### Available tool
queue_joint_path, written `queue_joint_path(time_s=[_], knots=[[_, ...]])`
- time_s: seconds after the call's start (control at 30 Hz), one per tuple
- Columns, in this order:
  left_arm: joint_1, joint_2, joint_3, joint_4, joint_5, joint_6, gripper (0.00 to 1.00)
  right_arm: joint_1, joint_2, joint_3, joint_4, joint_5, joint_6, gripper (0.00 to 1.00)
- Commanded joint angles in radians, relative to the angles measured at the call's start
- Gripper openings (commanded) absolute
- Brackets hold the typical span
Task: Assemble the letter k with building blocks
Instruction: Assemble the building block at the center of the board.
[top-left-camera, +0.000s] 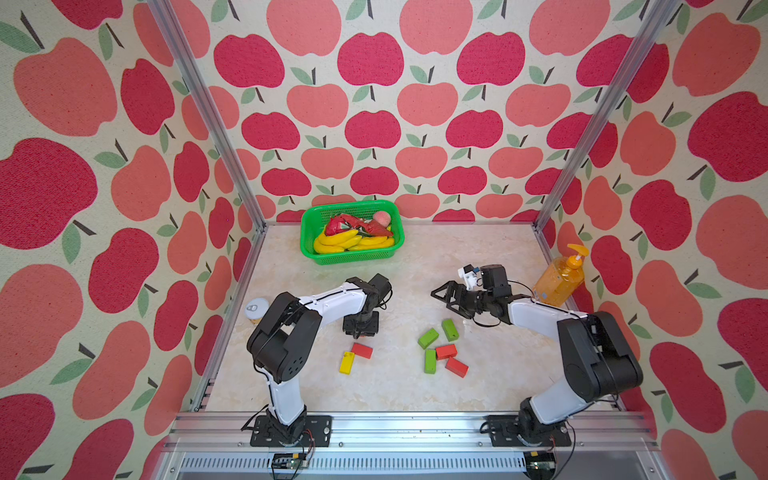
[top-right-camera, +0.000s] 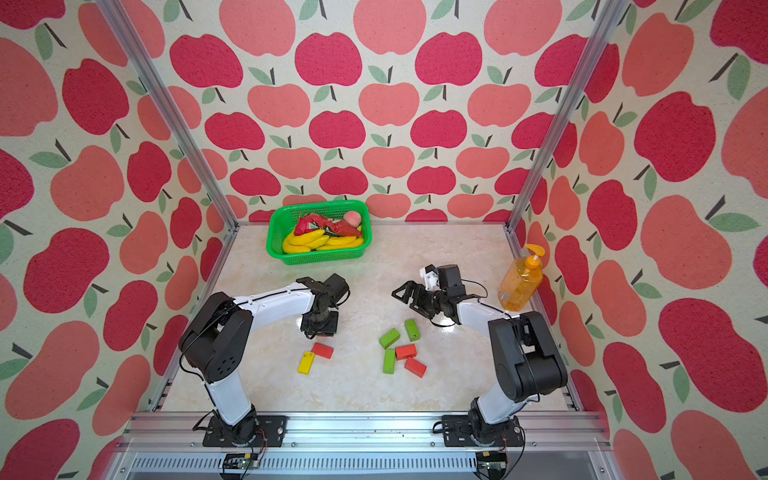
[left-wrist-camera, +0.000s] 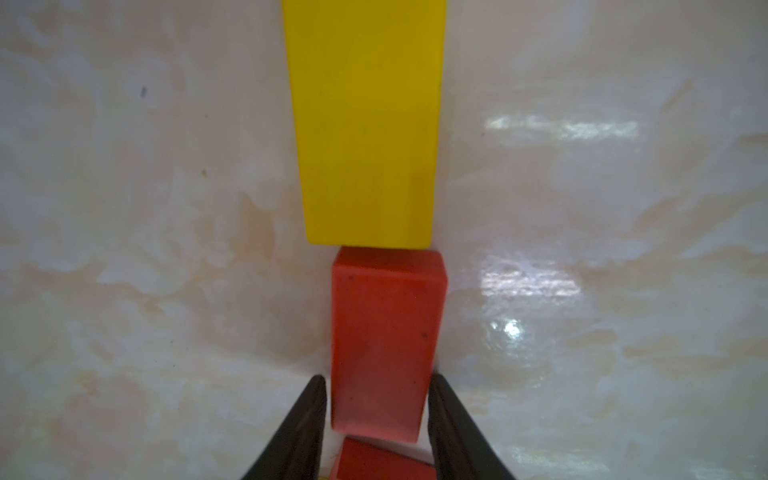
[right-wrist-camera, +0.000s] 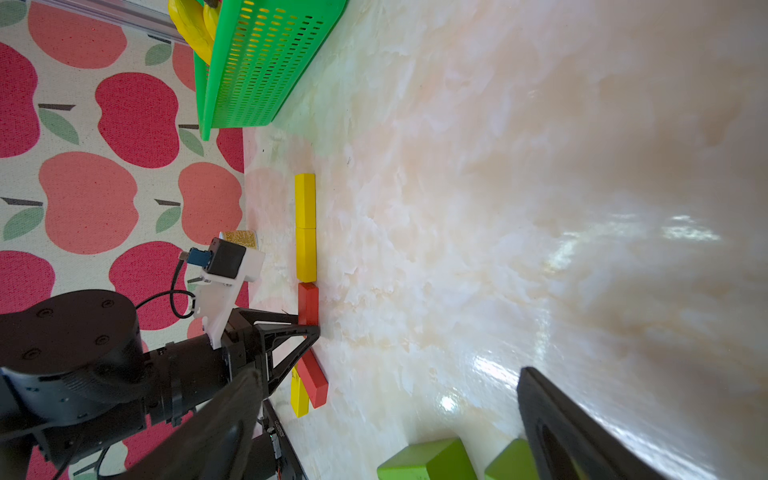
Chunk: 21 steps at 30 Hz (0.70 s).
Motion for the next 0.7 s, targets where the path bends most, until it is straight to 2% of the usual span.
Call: queue_joint_path(time_s=[0.0,0.2,0.43,0.67], knots=[[-0.004,0.022,0.017,-0.030,-0.021,-0.008,0.44,-0.010,-0.010,0.005,0.003,-0.013,0.006,0.99],[-0.004,0.022,0.022,-0.031,-0.018,-0.009,0.28,-0.010,-0.010,0.005,0.003,-0.013,0.006,0.99],[-0.002,0.024,0.022,-0.033,-0.012,-0.017,0.22,-0.010,-0.009,0.005,0.002,-0.013,0.005,0.99],[0.004,0.021,0.019,-0.035,-0.015,-0.029,0.25,-0.010,-0.010,0.004,0.002,-0.013,0.005,0.99]])
